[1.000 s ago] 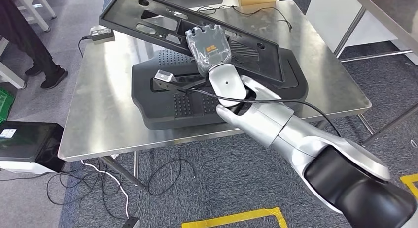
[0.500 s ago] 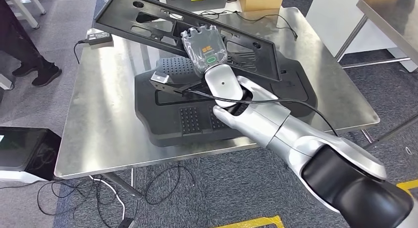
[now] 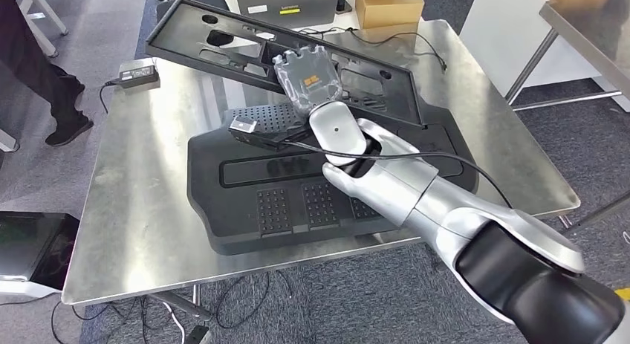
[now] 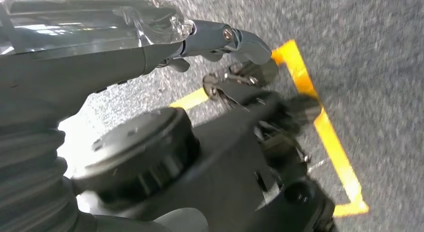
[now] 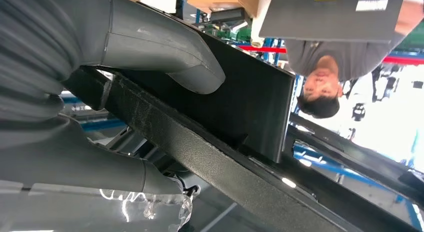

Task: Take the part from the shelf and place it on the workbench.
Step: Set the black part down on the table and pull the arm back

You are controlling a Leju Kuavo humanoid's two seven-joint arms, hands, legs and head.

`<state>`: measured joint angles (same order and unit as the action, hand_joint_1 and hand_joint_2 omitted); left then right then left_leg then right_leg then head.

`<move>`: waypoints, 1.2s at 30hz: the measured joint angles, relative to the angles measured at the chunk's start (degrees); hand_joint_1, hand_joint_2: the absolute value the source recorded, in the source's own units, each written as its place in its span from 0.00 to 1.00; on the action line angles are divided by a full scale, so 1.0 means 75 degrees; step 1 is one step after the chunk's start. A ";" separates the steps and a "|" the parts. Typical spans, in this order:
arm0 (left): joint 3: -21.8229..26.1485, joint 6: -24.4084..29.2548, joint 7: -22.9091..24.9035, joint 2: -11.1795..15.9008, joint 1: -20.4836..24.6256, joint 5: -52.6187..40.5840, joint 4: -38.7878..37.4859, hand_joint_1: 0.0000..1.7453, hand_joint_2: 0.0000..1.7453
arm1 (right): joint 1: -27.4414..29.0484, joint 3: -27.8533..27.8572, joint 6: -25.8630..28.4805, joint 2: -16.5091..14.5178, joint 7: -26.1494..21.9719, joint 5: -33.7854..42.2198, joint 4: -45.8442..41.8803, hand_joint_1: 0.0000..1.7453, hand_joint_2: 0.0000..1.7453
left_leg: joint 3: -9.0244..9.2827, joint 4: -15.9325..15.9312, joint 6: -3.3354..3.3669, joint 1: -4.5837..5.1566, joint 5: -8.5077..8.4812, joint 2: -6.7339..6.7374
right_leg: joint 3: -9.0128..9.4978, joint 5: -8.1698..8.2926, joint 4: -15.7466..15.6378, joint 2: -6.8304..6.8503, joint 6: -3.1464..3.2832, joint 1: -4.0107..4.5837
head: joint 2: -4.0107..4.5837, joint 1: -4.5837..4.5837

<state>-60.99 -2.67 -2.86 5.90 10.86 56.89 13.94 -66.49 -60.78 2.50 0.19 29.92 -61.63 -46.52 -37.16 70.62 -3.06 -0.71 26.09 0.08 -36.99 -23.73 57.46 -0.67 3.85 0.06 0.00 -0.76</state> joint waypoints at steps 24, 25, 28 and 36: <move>0.0021 -0.0207 -0.0273 0.0015 -0.0037 -0.0252 0.0000 0.00 1.00 | 0.0164 -0.0754 -0.2340 0.0389 -0.0264 -0.0839 0.0517 1.00 1.00 | -0.0043 -0.1571 0.0242 0.0039 -0.1226 -0.0088 | 0.0281 -0.0421 0.0092 -0.0012 -0.0302 -0.0067 | 0.0000 0.0142; 0.0021 -0.0207 -0.0271 0.0015 -0.0037 -0.0254 0.0000 0.00 1.00 | 0.0172 -0.0763 -0.2372 0.0423 -0.0262 -0.0834 0.0517 1.00 1.00 | -0.0043 -0.1570 0.0245 0.0042 -0.1225 -0.0087 | 0.0281 -0.0421 0.0091 -0.0012 -0.0332 -0.0072 | 0.0000 0.0144; 0.0021 -0.0214 -0.0266 0.0017 -0.0035 -0.0262 0.0000 0.00 1.00 | 0.0192 -0.0781 -0.2453 0.0505 -0.0243 -0.0777 0.0517 1.00 1.00 | -0.0038 -0.1569 0.0247 0.0044 -0.1226 -0.0080 | 0.0280 -0.0420 0.0092 -0.0013 -0.0378 -0.0078 | 0.0000 0.0144; 0.0021 -0.0269 -0.0236 0.0017 -0.0031 -0.0308 0.0000 0.00 1.00 | 0.0307 -0.0787 -0.2724 0.0749 -0.0121 -0.0466 0.0523 1.00 1.00 | -0.0029 -0.1570 0.0240 0.0033 -0.1232 -0.0077 | 0.0277 -0.0423 0.0111 -0.0014 -0.0375 -0.0049 | 0.0000 0.0138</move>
<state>-60.83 -4.68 -4.63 6.03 10.63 54.58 13.94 -64.18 -66.69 -17.93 5.81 29.01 -65.12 -42.59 -37.38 58.85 -1.26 -0.46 16.85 -0.50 -34.91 -26.90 58.30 -0.77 1.04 -0.31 0.00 0.27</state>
